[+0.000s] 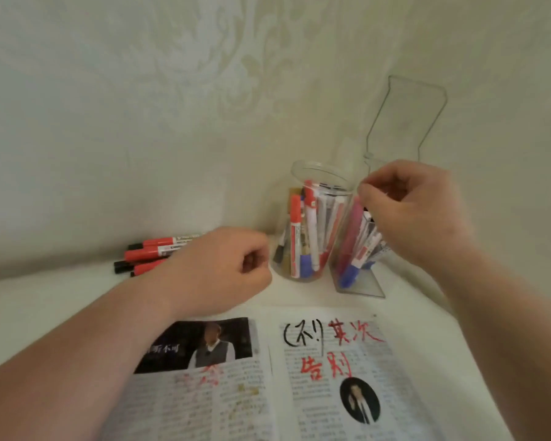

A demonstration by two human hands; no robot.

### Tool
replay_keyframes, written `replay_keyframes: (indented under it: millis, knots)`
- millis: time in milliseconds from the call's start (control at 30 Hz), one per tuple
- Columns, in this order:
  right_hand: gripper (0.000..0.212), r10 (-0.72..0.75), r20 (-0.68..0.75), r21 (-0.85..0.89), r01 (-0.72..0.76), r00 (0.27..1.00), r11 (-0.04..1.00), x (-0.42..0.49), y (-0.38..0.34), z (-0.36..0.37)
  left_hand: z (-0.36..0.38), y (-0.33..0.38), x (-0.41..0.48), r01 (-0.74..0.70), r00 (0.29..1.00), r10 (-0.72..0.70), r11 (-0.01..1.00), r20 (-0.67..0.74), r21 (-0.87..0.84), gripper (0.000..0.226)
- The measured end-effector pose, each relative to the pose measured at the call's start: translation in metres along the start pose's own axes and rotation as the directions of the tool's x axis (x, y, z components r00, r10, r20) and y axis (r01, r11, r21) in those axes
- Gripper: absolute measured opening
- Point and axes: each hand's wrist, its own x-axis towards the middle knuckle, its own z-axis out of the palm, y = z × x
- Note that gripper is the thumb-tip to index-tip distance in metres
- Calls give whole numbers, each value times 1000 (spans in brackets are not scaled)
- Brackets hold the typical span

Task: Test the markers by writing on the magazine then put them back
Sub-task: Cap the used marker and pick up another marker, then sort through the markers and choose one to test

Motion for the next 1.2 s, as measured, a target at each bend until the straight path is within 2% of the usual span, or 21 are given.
replay_keyframes:
  millis: [67,133,233,300,367,500,600,700,767,867,933,1033,1133,1200]
  knots:
    - [7,134,8,-112,-132,991,985,20,16,-21,10,16,2,-53,980,30,992,197,112,12]
    - [5,226,94,-248,-197,970,949,34,27,-31,16,28,5,-58,946,0,984,325,167,14]
    - [7,260,143,-377,-190,955,907,50,36,-32,19,40,15,-53,886,-76,964,458,261,15]
    - [10,279,189,-444,-171,942,880,60,35,-32,24,45,22,-56,867,-109,948,486,314,15]
    - [15,323,279,-510,-145,904,848,67,31,-30,32,48,25,-41,881,-112,950,460,309,15]
    - [22,359,407,-672,9,840,741,70,26,-23,56,46,17,62,936,-128,977,327,205,15]
    - [23,374,401,-720,36,836,693,71,28,-16,69,39,10,106,979,-133,980,156,170,15]
    - [23,348,354,-724,19,868,689,70,32,-13,73,34,7,71,997,-69,989,-20,126,11]
    - [21,321,304,-643,-55,897,764,67,35,-13,73,31,6,49,997,-47,998,-60,44,6]
    - [16,259,195,-385,-169,946,908,57,35,-21,73,29,5,19,997,-20,1000,-77,-12,5]
    - [20,112,40,-229,-100,993,968,51,35,-33,73,31,5,-15,995,14,1000,-103,-10,6]
    - [22,-135,-156,-104,120,978,987,44,33,-58,74,35,5,-50,987,44,998,-151,-32,5]
    - [27,-15,-232,68,32,973,997,35,35,-76,76,37,5,-90,978,76,994,-193,-65,26]
    - [17,-16,-221,257,74,975,964,22,36,-72,76,38,7,-116,977,94,987,-192,-108,37]
